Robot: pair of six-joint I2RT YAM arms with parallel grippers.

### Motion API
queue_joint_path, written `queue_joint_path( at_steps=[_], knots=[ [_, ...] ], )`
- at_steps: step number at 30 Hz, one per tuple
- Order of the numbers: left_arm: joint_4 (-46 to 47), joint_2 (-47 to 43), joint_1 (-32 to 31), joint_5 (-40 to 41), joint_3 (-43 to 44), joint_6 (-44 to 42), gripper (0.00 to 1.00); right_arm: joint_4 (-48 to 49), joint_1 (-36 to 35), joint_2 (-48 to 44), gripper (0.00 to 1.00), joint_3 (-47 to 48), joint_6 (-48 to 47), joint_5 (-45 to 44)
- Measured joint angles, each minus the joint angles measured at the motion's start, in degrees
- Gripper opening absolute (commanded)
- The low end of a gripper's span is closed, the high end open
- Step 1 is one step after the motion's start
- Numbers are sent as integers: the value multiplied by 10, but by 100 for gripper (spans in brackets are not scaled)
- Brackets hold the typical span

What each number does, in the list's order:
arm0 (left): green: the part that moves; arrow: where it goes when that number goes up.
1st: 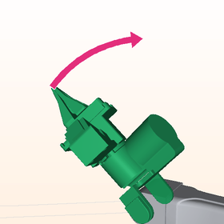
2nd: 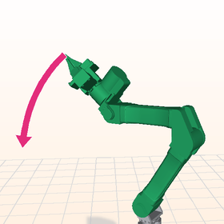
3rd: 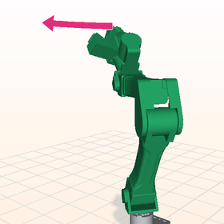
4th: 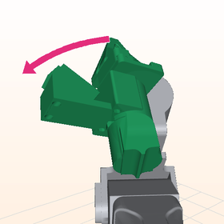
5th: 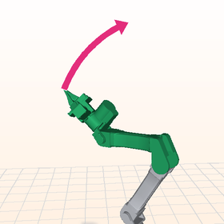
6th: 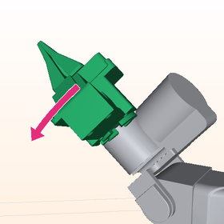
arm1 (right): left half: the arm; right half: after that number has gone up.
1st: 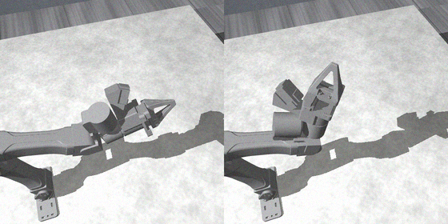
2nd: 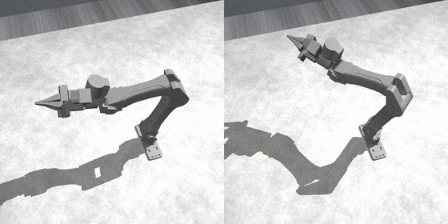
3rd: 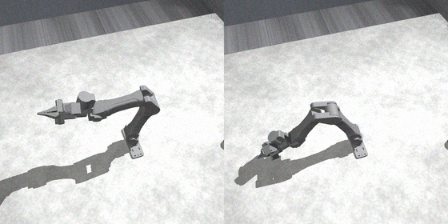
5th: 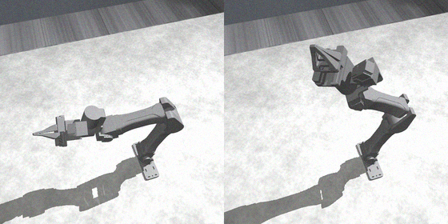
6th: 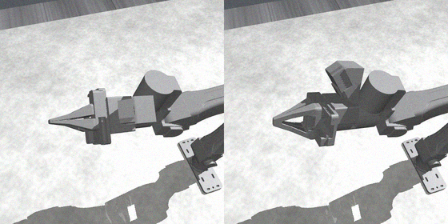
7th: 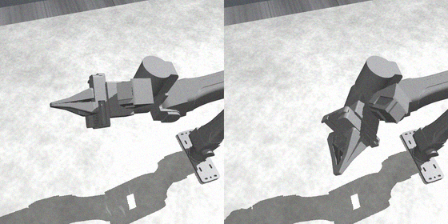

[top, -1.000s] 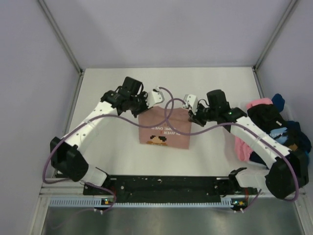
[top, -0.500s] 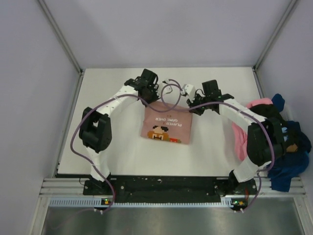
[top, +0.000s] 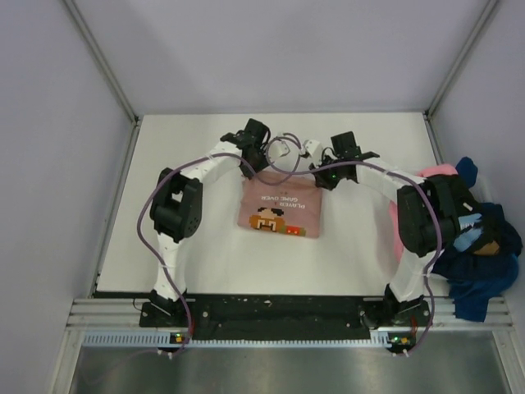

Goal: Fold and stack the t-shirts
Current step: Fold the long partially folded tshirt into a neat square

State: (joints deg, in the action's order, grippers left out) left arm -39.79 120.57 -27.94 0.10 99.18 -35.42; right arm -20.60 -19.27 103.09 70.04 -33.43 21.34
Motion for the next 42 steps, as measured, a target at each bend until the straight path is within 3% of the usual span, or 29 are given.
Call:
queue_joint_path(
  at_steps=[6,17,24,27,31,35,42],
  knots=[
    [14,17,7,22,4,11,27,4,0,48,28,40,26,-34],
    [39,31,8,96,23,15,47,13,5,100,31,109,123,-147],
    [51,12,21,100,38,51,43,-13,8,64,26,121,226,-178],
    [60,-46,26,52,-21,79,28,-20,9,23,14,105,263,-108],
    [57,-117,26,-15,-84,110,17,-16,9,-2,3,96,299,2],
    [56,-108,24,-41,-84,118,15,-16,9,35,0,98,332,37],
    [56,-22,26,-38,-84,117,13,-23,10,140,0,119,374,9]
  ],
)
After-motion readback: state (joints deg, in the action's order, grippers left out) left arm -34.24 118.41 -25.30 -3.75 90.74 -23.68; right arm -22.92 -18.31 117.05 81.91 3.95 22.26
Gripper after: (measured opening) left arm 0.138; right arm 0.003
